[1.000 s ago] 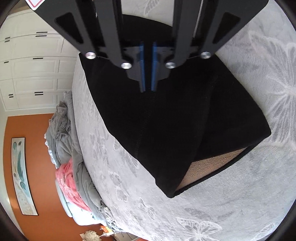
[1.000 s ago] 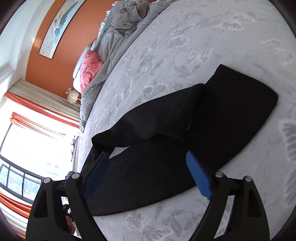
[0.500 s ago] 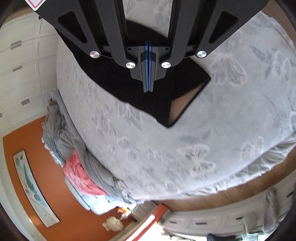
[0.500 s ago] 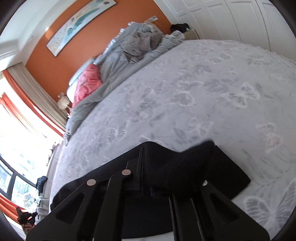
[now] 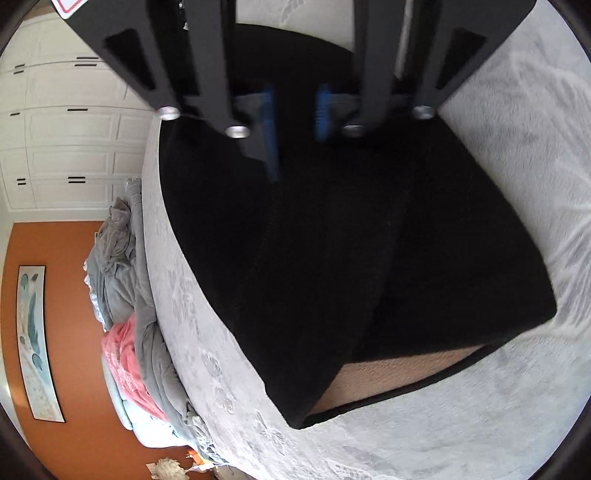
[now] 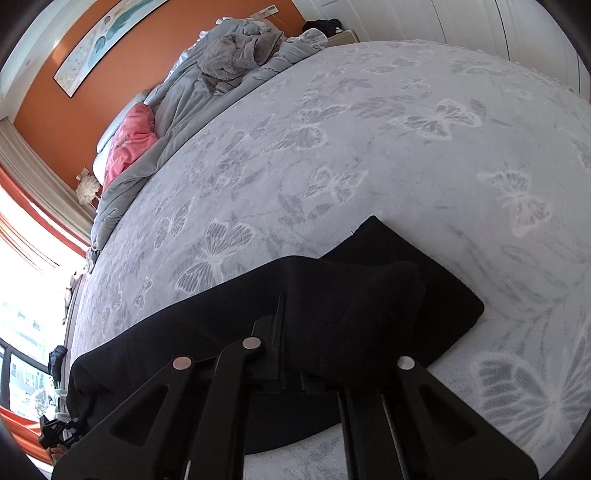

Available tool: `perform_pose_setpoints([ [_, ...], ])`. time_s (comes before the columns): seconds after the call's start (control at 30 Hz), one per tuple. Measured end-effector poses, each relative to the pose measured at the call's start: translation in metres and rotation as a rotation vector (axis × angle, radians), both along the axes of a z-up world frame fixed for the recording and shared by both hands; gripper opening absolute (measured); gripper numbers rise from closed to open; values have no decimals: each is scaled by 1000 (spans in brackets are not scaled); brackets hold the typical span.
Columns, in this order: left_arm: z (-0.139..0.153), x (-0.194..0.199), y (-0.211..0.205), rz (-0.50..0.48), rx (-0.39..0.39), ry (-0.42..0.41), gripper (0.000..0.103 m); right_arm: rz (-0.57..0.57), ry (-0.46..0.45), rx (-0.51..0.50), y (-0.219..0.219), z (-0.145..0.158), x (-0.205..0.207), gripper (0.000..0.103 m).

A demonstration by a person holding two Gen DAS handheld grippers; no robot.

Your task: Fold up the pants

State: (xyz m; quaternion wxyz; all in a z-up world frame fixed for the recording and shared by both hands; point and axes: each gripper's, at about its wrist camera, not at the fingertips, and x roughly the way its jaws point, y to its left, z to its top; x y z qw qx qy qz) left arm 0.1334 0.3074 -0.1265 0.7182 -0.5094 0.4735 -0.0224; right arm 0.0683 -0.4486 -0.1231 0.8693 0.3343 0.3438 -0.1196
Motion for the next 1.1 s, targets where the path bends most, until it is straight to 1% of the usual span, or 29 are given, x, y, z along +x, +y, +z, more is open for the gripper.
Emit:
perform_pose_setpoints([
  [0.03,2,1,4,12,-8,-11,4,-2,4,-9,0,-1,0,4],
  [0.07,9,-2,7,31,1,-19,4,1,10,-11,0,-1,2,4],
  [0.13,39,-7,16,45,23,-88,4,3,3,-20,-1,4,1,4],
  [0.2,79,-20,30,43,43,-174,4,18,-82,-29,-3,28,-8,4],
  [0.23,96,-28,38,39,54,-188,4,31,-135,-22,-5,40,-14,4],
  [0.27,106,-35,44,25,65,-189,4,49,-174,-25,-5,49,-19,4],
  [0.3,110,-40,48,17,102,-170,4,64,-171,-66,-4,53,-21,4],
  [0.33,107,-43,50,6,170,-123,4,74,-116,-105,-5,47,-18,4],
  [0.37,95,-42,50,-12,221,-60,4,86,-41,-90,-10,30,-12,4],
  [0.4,76,-41,49,-35,232,4,4,89,20,-49,-16,9,-10,4],
  [0.43,55,-41,49,-47,245,68,4,84,52,-33,-18,-6,-11,4],
  [0.47,37,-42,50,-44,247,109,4,85,72,-20,-18,-18,-13,4],
  [0.5,22,-42,50,-43,236,129,4,83,73,-7,-17,-25,-16,4],
  [0.57,12,-41,50,-38,250,121,4,75,60,23,-18,-32,-23,4],
  [0.6,12,-38,48,-38,265,117,4,67,53,45,-21,-32,-24,4],
  [0.67,23,-28,42,-45,297,114,4,49,57,79,-26,-26,-18,4],
  [0.73,47,-7,37,-57,312,89,4,51,67,59,-24,-4,3,4],
  [0.77,65,2,34,-59,312,56,4,58,43,37,-20,18,16,4],
  [0.8,89,11,30,-63,314,9,4,67,-9,15,-14,43,27,4],
  [0.87,136,28,24,-71,324,-105,4,99,-173,-21,-3,103,37,4],
  [0.93,170,30,20,-80,358,-184,4,117,-265,-90,6,143,34,4],
  [0.97,178,27,20,-82,378,-203,4,112,-283,-131,6,151,27,4],
  [1.0,176,22,22,-84,398,-209,4,103,-282,-141,2,148,20,4],
  [1.03,167,16,25,-90,410,-195,4,91,-265,-124,-5,135,13,4],
  [1.07,150,12,28,-101,418,-158,4,78,-226,-106,-14,115,7,4],
  [1.1,124,9,31,-115,427,-104,4,69,-159,-81,-24,84,2,4],
])
